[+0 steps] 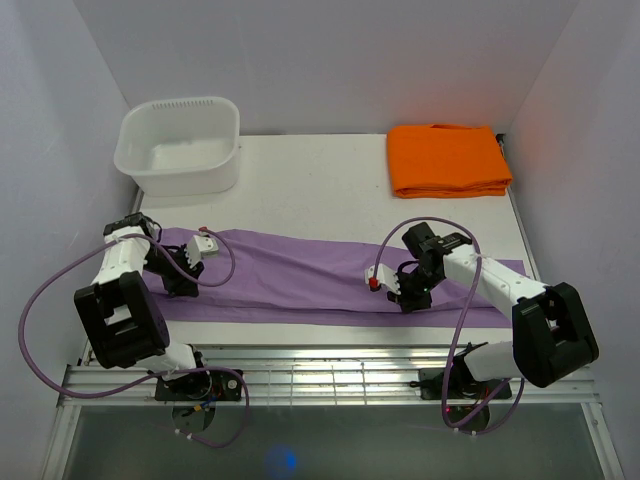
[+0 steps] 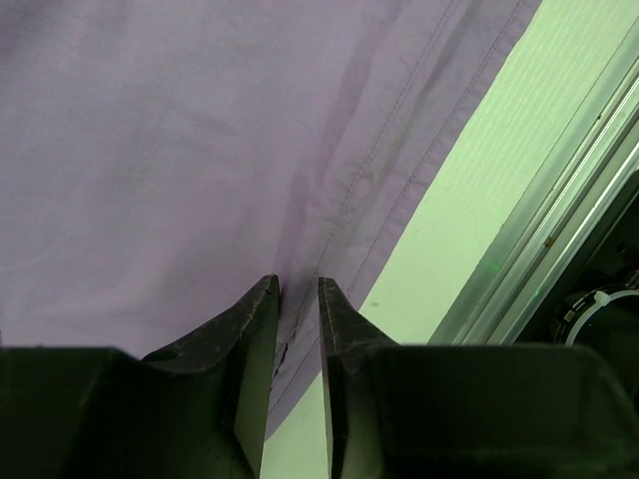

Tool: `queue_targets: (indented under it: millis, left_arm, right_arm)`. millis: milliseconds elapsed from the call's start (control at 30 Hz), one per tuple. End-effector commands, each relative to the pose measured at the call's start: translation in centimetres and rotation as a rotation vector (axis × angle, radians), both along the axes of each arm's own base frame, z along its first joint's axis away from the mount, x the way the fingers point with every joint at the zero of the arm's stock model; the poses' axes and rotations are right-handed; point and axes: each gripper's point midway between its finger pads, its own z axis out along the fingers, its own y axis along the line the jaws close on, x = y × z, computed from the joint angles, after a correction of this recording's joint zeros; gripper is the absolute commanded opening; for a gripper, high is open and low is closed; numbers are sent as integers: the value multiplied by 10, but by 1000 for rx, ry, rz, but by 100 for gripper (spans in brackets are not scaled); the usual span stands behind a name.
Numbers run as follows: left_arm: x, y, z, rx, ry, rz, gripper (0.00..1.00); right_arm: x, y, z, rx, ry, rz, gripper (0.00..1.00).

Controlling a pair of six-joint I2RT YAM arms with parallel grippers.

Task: Fold and stack the trousers
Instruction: Fold the trousers

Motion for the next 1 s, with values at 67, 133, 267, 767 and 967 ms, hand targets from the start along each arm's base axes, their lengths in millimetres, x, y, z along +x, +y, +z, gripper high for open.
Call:
queue_targets:
  millis: [67, 133, 267, 767, 967]
  left_arm:
    - [1, -3, 6, 3, -47, -38, 29]
    - [-2, -2, 3, 12, -41, -51, 22]
    - [-10, 0, -4, 33, -22, -70, 18]
    - [-18, 9, -15, 118, -67, -111, 21]
    - [-23, 13, -14, 163, -91, -139, 0]
  right_arm:
    - [-5, 1, 2, 11, -3, -5, 9]
    - [-1, 3, 3, 14, -21, -15, 9]
    - [5, 0, 1, 0, -57, -44, 17]
    - [12, -4, -4, -7, -128, -56, 8]
    - [17, -2, 4, 4, -155, -57, 8]
